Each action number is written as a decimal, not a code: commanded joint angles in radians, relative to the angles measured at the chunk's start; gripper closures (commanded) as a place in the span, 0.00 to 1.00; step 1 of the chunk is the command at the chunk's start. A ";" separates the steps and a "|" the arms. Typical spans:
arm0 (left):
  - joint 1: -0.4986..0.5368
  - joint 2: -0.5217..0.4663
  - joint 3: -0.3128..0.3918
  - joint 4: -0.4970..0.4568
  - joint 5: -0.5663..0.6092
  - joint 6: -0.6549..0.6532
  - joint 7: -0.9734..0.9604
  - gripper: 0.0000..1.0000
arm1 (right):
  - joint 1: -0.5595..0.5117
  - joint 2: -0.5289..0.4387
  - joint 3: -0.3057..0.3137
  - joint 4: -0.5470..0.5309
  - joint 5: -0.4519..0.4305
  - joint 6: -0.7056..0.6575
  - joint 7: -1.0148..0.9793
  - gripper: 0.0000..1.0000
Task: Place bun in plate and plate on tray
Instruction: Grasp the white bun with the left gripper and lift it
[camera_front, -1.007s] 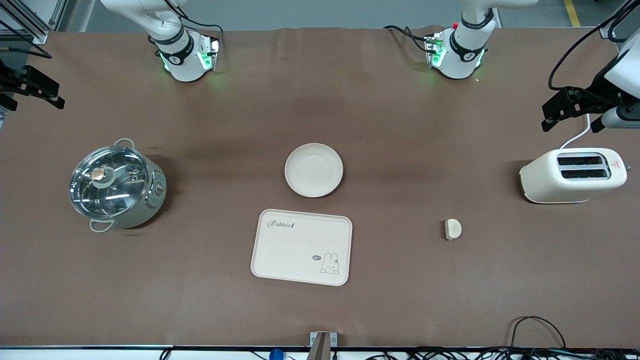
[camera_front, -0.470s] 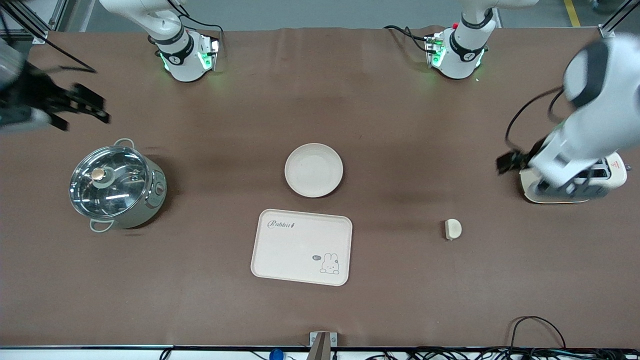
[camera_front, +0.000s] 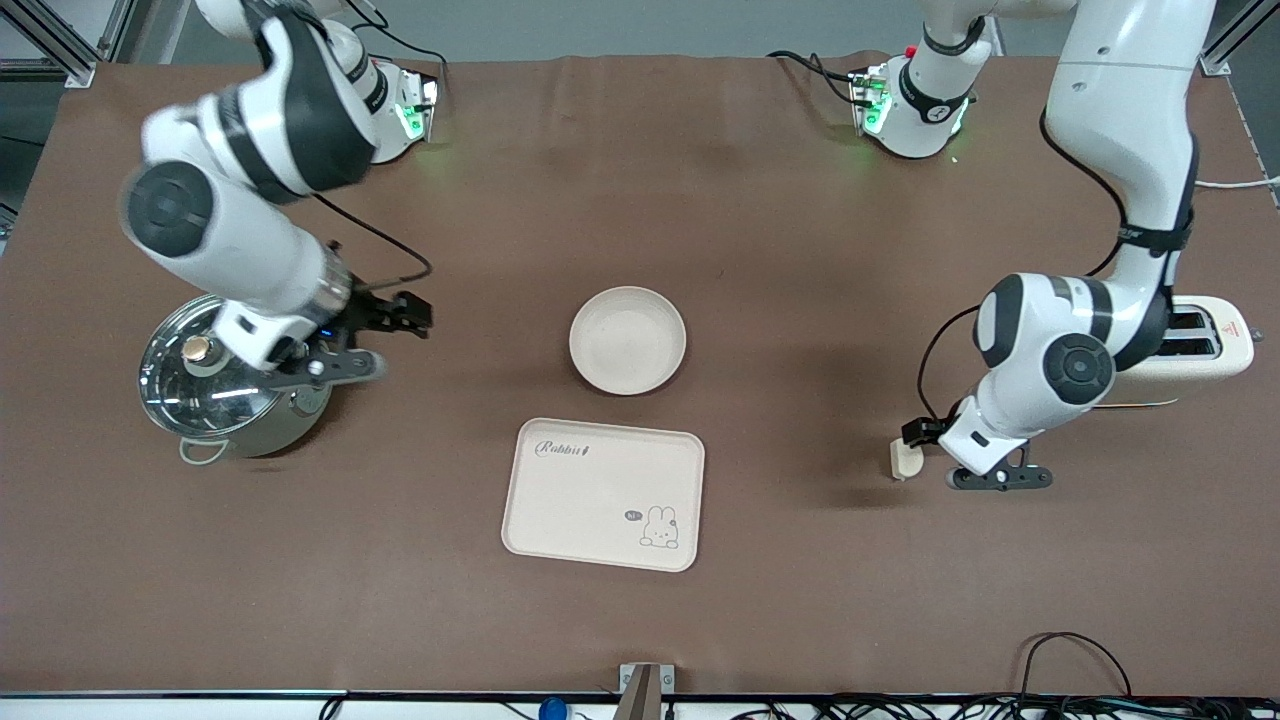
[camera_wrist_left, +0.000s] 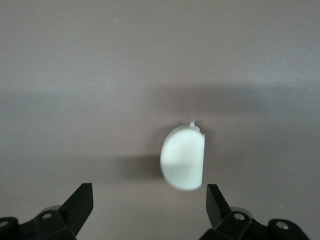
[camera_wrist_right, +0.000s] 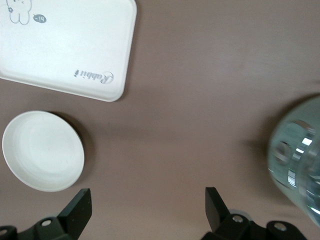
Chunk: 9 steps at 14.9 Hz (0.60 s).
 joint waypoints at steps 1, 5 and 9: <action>0.006 0.016 -0.030 -0.071 -0.005 0.155 -0.043 0.01 | 0.035 -0.041 -0.011 -0.192 0.088 0.181 0.003 0.00; 0.005 0.048 -0.036 -0.137 -0.003 0.312 -0.044 0.35 | 0.120 -0.064 -0.011 -0.416 0.209 0.407 0.006 0.00; 0.005 0.041 -0.040 -0.139 -0.002 0.312 -0.025 0.75 | 0.158 -0.069 -0.011 -0.532 0.333 0.555 0.006 0.00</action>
